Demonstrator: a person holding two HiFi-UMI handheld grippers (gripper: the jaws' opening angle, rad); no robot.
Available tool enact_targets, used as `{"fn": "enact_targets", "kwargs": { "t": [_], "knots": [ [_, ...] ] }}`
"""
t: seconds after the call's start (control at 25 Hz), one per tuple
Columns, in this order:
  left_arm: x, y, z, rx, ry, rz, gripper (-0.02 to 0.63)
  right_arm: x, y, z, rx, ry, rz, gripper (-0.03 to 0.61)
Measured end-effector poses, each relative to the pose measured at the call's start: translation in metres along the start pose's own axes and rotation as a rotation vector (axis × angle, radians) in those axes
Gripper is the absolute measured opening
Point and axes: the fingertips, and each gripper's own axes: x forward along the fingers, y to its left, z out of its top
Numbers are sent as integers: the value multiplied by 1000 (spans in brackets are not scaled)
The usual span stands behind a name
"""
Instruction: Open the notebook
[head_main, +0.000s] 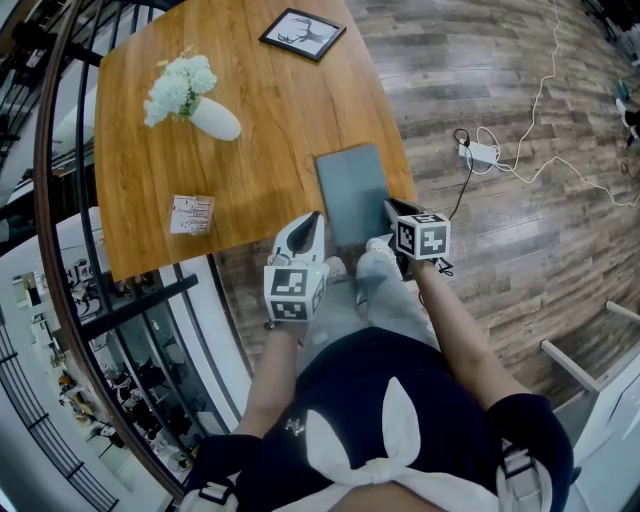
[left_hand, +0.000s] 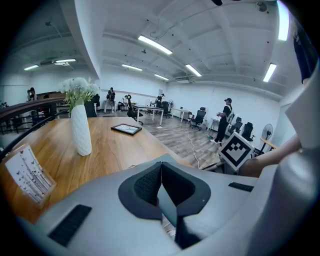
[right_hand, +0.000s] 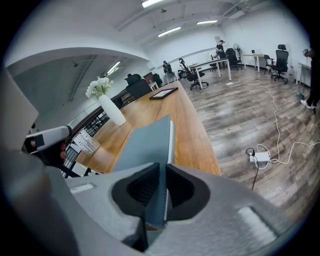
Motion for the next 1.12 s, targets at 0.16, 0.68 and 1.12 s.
{"fn": "enact_targets", "kwargs": {
  "t": [0.16, 0.68, 1.12],
  "knots": [
    [-1, -1, 0, 0, -4, -2, 20, -3, 2, 1, -2, -4, 1, 34],
    [-12, 10, 11, 6, -30, 35, 20, -19, 16, 12, -15, -49, 17, 21],
    [-28, 19, 29, 15, -76, 72, 20, -38, 32, 22, -45, -77, 34, 15]
  ]
}}
